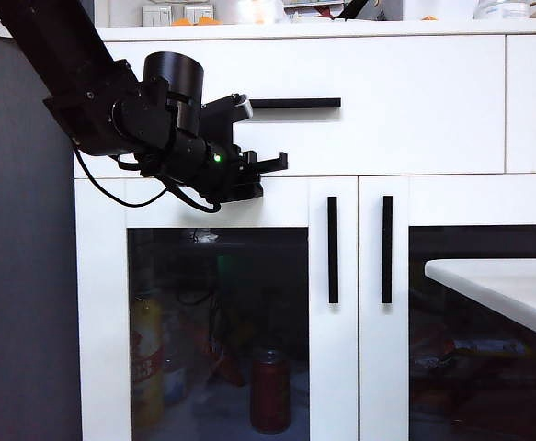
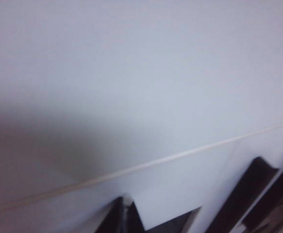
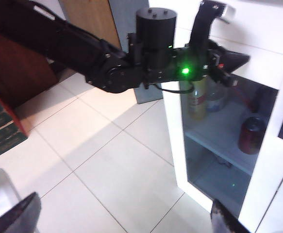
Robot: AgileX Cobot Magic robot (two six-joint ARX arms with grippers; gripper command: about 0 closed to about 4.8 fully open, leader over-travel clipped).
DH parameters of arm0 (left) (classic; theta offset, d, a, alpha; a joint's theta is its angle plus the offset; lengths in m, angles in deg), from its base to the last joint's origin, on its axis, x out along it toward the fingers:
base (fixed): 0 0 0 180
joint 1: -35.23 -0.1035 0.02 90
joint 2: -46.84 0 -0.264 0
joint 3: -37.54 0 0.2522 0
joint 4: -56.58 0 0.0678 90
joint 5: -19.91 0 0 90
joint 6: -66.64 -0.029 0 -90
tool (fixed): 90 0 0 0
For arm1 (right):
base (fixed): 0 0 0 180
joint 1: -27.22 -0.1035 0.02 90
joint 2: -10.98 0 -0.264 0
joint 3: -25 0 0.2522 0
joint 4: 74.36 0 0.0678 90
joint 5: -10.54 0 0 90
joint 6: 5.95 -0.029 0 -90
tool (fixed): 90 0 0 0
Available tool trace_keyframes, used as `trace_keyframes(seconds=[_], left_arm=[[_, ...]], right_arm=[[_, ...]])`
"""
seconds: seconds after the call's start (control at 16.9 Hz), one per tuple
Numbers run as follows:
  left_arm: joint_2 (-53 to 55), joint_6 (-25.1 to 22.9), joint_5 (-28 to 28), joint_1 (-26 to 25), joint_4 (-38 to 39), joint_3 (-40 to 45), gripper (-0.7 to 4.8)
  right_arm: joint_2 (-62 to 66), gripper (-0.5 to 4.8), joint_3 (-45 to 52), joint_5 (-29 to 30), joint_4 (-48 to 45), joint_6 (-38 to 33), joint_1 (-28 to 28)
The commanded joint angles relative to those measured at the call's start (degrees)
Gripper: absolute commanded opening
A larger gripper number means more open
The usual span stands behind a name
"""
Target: Open the left door of the white cabinet, pick up a can of beverage from the table on the right, place it inside the cabinet, and finally close the cabinet door.
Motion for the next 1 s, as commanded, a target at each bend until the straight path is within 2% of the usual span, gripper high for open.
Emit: trace_keyframes(seconds=[0.06, 0.18, 0.3, 0.41, 0.59, 0.71, 0.77, 0.83, 0.89, 1.0], left_arm=[[-5.2, -0.2, 1.0, -0.1, 5.7, -0.4, -0.06], [-15.0, -0.2, -5.4, -0.1, 18.2, -0.3, -0.06], [-23.1, -0.4, -6.6, -0.1, 27.6, -0.2, -0.06], [-31.6, -0.4, -8.8, -0.1, 32.6, 1.4, -0.06], [-43.7, -0.4, -8.8, -0.1, 35.6, 6.2, -0.06], [-55.6, -1.4, -8.8, -0.1, 42.4, 10.4, -0.06], [-59.7, -1.6, -8.6, -0.1, 46.4, 11.5, -0.06], [-66.0, -1.7, -8.4, -0.1, 52.4, 13.4, -0.06], [-70.9, -1.6, -8.1, -0.1, 55.4, 15.3, -0.06], [-80.4, -0.3, -7.3, -0.1, 58.3, 19.4, -0.06]], right_arm=[[-1.4, 4.79, -0.2, -0.2, 0.6, 1.8, 0.0], [-6.0, 4.79, -0.2, -2.3, 2.7, 5.1, 0.0], [-10.3, 4.79, -0.2, -4.1, 3.9, 7.4, 0.0], [-14.5, 4.79, -0.2, -4.0, 6.4, 7.4, 0.0], [-19.1, 4.79, -0.2, -4.1, 11.9, 7.2, 0.0], [-21.1, 4.65, -0.2, -4.5, 15.5, 7.3, 0.0], [-21.3, 3.51, -0.2, -4.6, 16.7, 7.2, 0.0], [-21.5, 1.49, -0.1, -4.5, 18.3, 7.2, -0.1], [-21.5, 0.75, -0.1, -4.6, 19.2, 7.3, -0.1], [-21.5, 0.29, 1.1, -6.2, 18.4, 7.2, -0.1]])
